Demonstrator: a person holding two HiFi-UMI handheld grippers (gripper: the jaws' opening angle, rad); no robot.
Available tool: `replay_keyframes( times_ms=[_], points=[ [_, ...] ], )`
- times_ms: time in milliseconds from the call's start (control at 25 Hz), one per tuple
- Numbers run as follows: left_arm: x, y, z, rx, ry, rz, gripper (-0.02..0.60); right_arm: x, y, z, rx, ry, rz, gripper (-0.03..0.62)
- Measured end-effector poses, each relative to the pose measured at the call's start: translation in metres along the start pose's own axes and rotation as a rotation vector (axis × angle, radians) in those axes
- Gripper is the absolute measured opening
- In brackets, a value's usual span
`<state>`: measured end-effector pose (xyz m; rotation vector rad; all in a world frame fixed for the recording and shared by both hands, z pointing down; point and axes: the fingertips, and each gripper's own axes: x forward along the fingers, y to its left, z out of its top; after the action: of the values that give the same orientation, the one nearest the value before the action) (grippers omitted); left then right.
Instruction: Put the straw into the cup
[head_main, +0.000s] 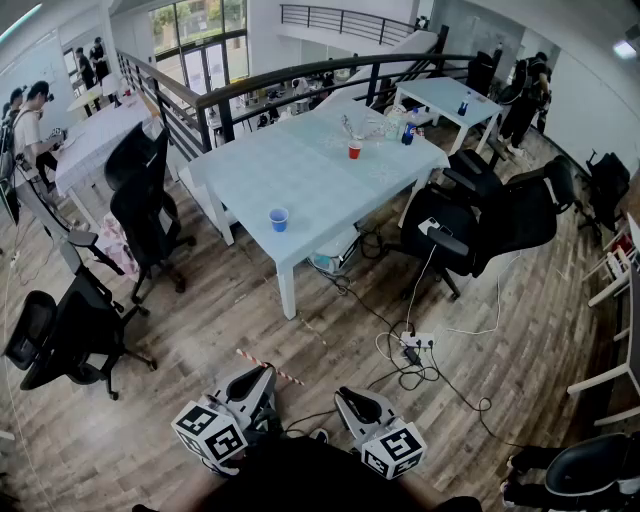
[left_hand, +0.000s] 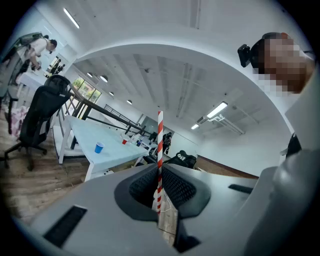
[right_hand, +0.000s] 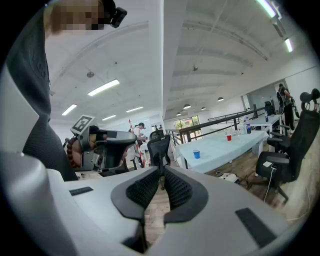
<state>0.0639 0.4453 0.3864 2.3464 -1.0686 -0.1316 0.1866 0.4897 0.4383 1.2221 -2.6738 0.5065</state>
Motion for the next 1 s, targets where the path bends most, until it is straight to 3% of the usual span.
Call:
replay_keyframes(
  times_ms=[360, 1000],
  points=[
    [-0.003, -0.010, -0.013, -0.004, 0.009, -0.006, 0.037, -0.008, 0.005, -0.008, 0.011, 0.002, 0.004, 0.060],
    [0.022, 0.069, 0.035, -0.034, 0.020, 0.003, 0.037, 0.085, -0.013, 0.010, 0.048, 0.055, -0.034, 0.060]
  ],
)
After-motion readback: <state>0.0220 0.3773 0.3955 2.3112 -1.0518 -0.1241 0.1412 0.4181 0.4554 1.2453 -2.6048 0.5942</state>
